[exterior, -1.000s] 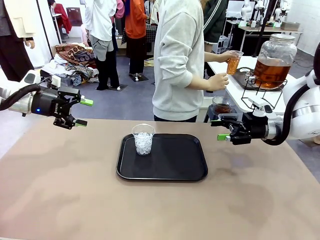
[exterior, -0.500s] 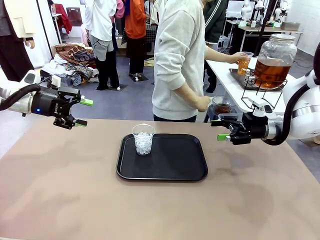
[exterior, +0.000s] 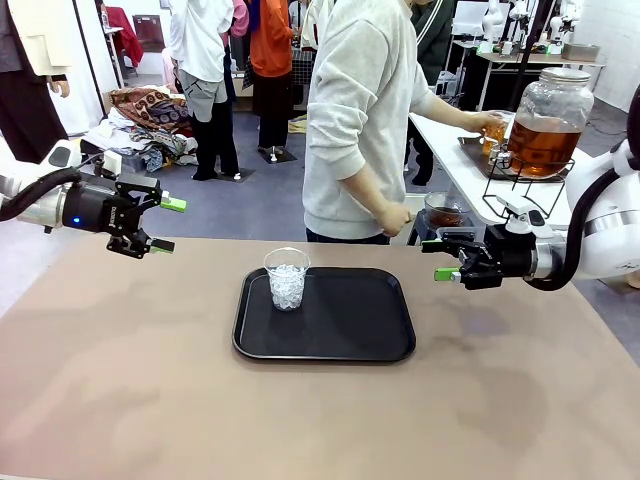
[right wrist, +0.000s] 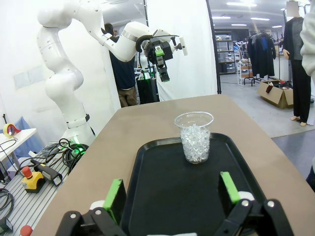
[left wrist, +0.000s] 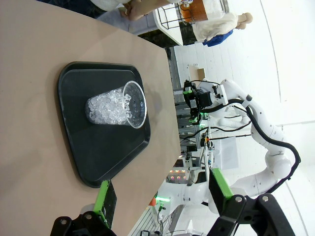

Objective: Pour the drink into the iced cup.
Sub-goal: Pick up the iced cup indicated by the human and present it to them.

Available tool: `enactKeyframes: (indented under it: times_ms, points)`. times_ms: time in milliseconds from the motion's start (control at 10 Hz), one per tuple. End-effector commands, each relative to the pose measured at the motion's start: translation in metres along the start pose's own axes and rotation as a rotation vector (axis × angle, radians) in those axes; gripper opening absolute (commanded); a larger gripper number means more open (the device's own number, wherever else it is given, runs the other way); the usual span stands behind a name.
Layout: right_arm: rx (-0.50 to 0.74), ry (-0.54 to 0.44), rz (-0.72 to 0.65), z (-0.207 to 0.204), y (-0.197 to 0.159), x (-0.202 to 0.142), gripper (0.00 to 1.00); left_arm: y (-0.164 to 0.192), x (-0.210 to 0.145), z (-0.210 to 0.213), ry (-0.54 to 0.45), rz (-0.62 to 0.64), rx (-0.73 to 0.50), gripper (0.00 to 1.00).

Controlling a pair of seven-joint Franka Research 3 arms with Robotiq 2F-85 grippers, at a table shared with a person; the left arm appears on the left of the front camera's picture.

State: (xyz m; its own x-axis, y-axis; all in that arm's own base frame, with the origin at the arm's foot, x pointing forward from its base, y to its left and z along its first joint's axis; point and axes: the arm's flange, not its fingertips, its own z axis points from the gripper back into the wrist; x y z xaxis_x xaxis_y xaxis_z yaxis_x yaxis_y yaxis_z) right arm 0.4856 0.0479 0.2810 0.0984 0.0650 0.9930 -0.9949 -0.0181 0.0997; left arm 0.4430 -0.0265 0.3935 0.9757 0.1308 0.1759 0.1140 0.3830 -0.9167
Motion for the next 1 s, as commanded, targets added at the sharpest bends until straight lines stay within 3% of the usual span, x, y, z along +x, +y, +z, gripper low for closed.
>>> enactKeyframes:
  times_ms: [0,900]
  points:
    - [-0.005,0.001,-0.001,-0.0018,-0.0031,0.0032,1.0,-0.0005,0.0004,-0.0001,-0.001,-0.002,-0.001,1.0]
    - [-0.005,0.001,-0.001,-0.0018,-0.0031,0.0032,1.0,-0.0005,0.0004,-0.0001,-0.001,-0.002,-0.001,1.0]
